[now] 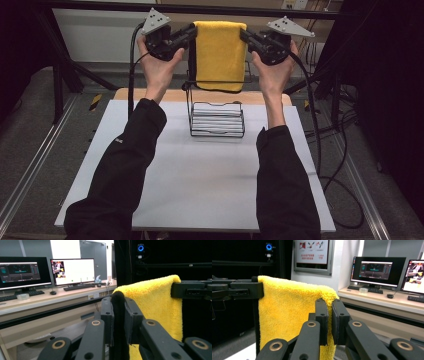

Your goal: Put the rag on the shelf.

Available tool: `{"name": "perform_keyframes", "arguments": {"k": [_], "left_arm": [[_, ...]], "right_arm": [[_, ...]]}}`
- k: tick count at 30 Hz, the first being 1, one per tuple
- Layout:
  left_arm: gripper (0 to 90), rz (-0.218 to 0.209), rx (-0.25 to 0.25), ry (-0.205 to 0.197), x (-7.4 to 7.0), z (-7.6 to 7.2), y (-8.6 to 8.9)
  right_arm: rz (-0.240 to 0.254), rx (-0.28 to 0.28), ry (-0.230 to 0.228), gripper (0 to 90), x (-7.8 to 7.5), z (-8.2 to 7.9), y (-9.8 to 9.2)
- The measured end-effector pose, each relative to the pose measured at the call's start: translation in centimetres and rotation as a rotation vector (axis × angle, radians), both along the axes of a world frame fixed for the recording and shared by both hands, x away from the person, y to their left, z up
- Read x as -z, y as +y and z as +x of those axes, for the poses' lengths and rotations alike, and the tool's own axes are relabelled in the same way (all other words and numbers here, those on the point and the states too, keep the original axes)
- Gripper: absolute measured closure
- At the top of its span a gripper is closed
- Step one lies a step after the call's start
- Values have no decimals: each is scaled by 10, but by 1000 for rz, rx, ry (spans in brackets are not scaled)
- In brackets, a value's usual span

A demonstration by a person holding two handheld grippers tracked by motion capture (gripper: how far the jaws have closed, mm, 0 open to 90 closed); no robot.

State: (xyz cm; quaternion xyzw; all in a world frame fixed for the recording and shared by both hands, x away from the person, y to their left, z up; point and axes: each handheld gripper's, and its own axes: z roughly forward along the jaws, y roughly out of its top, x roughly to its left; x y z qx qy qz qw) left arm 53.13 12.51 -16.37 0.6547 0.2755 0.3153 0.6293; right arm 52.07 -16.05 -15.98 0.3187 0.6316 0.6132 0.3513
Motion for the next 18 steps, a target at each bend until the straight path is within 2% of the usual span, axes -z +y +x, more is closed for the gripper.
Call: {"name": "perform_keyframes", "arguments": {"k": [2,4,6,11,18], "left_arm": [[789,-1,10,7,6,-2,0],[789,19,-1,3,11,-4,0],[789,17,17,17,16,-7,0],[789,25,32,23,23,-14,0],[788,63,42,41,33,-22,-5]], "right_arm": [[-5,-3,12,850,5,-1,-2],[-10,-8,19,850,11,-3,-3],[-11,-13,28,850,15,-5,-4],[-11,-26,35,849,24,-12,-8],[-10,-24,63,848,38,-18,-12]]}}
